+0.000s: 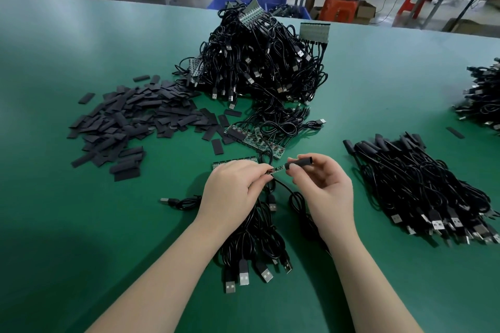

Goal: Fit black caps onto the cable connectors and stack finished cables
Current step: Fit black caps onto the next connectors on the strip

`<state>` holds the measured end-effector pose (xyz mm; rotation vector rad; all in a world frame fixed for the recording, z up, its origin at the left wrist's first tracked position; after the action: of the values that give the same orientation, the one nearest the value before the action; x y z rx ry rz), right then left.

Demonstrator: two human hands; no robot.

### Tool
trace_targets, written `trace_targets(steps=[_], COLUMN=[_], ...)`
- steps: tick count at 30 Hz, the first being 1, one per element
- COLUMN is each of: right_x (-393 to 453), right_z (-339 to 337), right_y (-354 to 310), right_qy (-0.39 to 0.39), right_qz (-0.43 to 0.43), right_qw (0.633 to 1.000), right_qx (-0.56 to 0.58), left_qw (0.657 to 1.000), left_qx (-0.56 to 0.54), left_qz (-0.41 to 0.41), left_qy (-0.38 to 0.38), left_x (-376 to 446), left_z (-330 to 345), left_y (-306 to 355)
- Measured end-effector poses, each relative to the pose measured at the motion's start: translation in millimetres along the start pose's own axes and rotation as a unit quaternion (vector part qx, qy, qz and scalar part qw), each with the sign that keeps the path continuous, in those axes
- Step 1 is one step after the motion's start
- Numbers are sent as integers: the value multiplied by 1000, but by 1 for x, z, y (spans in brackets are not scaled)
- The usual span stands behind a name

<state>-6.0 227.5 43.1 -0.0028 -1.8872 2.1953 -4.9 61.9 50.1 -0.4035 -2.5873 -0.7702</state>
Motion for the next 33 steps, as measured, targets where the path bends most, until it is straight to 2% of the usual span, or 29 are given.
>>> trace_targets(steps=[4,9,20,33], right_x=[1,1,1,0], right_z=[1,1,0,0], right_y=[1,-6,-6,-3], right_qy=[-28,-63,-53,-35], right_qz=[45,30,35,28], right_qw=[998,997,997,999], right_qx=[43,34,45,-4], left_qw=[1000,1000,1000,1000], left_qx=[5,5,-14,-20], left_qz=[9,4,-5,-3], left_qy=[3,7,13,12], left_x=[-1,-1,-1,-2], left_z=[-1,-3,-4,-3], left_y=[1,2,4,4])
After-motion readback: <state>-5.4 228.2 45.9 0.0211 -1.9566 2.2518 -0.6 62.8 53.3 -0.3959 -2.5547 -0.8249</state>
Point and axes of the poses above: each hand's wrist, its own x-axis towards the middle knuckle, its own z-axis out of the palm, y = z × x, the point moved 6 cm from there along x, towards the middle knuckle, and after that the axes turned 7 degrees about x, right-handed, at the moved point
